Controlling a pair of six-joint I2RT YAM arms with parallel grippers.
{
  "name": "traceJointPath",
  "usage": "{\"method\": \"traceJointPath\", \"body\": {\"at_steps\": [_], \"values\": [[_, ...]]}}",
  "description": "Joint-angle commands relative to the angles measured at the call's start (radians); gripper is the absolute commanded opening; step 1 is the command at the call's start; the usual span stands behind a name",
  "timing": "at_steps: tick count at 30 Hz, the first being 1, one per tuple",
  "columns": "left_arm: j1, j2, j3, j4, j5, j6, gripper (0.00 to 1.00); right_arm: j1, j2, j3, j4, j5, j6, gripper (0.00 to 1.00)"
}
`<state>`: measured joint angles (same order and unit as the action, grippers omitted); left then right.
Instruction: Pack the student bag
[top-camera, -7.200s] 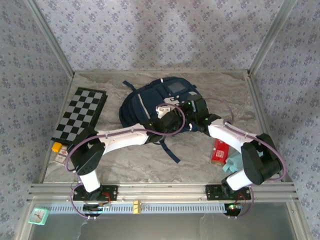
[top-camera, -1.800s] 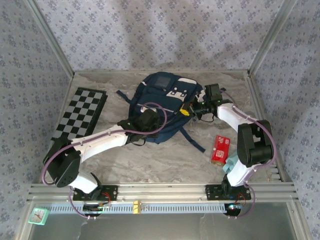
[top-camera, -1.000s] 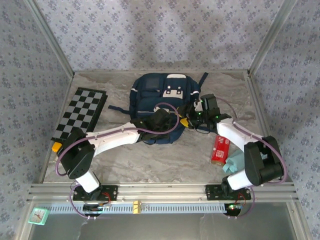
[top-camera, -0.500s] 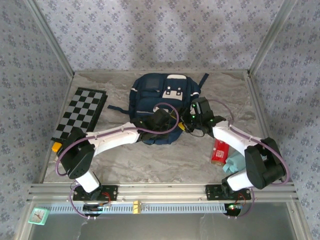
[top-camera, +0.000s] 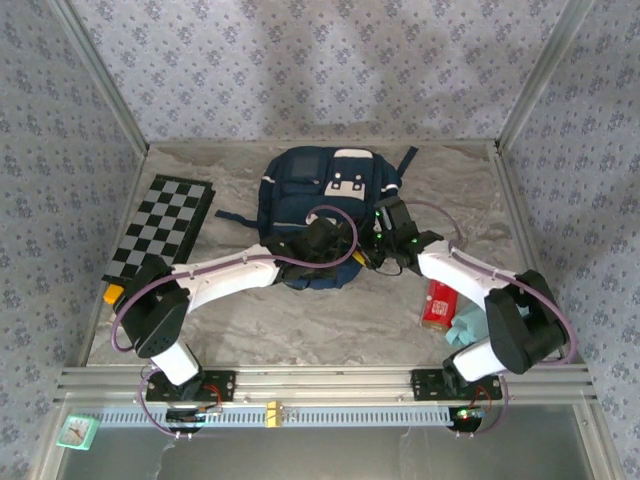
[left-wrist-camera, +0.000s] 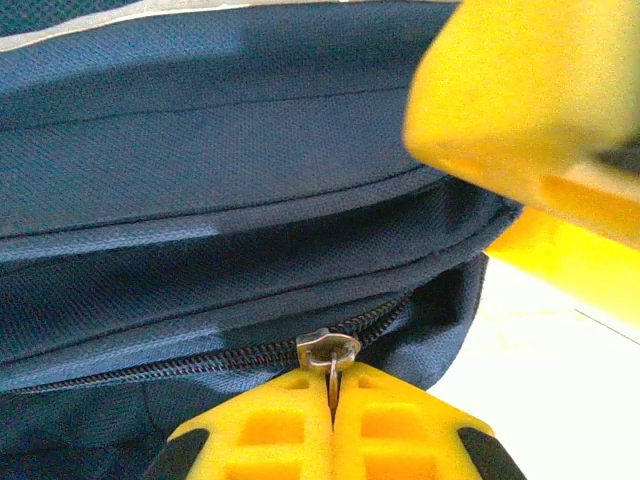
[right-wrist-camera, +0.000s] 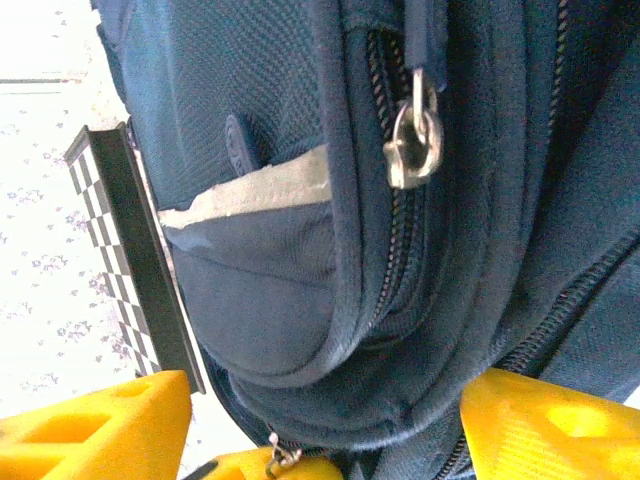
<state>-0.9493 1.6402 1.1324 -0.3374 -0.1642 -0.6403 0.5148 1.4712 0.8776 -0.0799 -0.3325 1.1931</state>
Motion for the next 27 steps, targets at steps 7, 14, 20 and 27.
{"method": "traceJointPath", "body": {"at_steps": [7, 14, 20, 27], "values": [[0.001, -0.039, -0.019, 0.017, 0.014, 0.012, 0.00, -0.017, 0.043, 0.100, -0.033, 0.050, -0.044, 0.56], [0.001, -0.049, -0.030, -0.018, -0.022, 0.020, 0.00, -0.113, 0.112, 0.133, -0.099, 0.032, -0.148, 0.24], [0.001, -0.065, -0.063, -0.053, -0.056, 0.035, 0.00, -0.197, 0.132, 0.167, -0.134, 0.004, -0.237, 0.00], [0.045, -0.111, -0.147, -0.100, -0.116, 0.042, 0.00, -0.333, 0.144, 0.278, -0.248, -0.091, -0.369, 0.00]]}}
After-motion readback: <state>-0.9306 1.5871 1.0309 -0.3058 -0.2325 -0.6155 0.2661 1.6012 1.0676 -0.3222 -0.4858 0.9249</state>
